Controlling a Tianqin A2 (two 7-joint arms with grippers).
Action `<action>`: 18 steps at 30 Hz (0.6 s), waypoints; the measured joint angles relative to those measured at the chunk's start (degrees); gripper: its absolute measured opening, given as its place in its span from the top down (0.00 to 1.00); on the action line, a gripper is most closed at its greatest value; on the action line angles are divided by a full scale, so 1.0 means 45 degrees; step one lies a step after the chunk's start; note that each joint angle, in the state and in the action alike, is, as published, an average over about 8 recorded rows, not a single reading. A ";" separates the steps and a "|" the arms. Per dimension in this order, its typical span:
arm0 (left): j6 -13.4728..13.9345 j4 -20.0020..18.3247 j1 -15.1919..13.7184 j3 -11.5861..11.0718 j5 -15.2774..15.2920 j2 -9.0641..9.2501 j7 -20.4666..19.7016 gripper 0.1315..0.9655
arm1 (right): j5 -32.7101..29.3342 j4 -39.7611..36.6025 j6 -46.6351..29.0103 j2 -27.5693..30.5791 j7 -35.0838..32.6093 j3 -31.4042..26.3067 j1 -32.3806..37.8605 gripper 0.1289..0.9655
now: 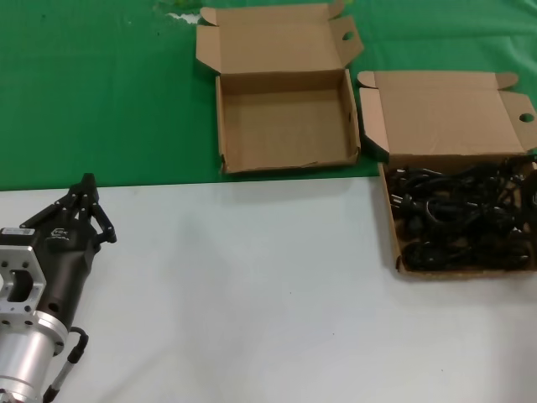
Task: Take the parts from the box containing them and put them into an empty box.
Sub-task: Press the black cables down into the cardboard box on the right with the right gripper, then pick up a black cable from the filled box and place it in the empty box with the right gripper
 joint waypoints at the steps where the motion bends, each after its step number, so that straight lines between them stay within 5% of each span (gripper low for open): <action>1: 0.0000 0.0000 0.0000 0.0000 0.0000 0.0000 0.0000 0.99 | 0.0002 -0.0019 0.0009 -0.0008 -0.0009 0.0005 0.0015 0.50; 18: 0.0000 0.0000 0.0000 0.0000 0.0000 0.0000 0.0000 0.99 | -0.0017 -0.0016 0.0086 0.0067 -0.0041 0.0041 0.0029 0.85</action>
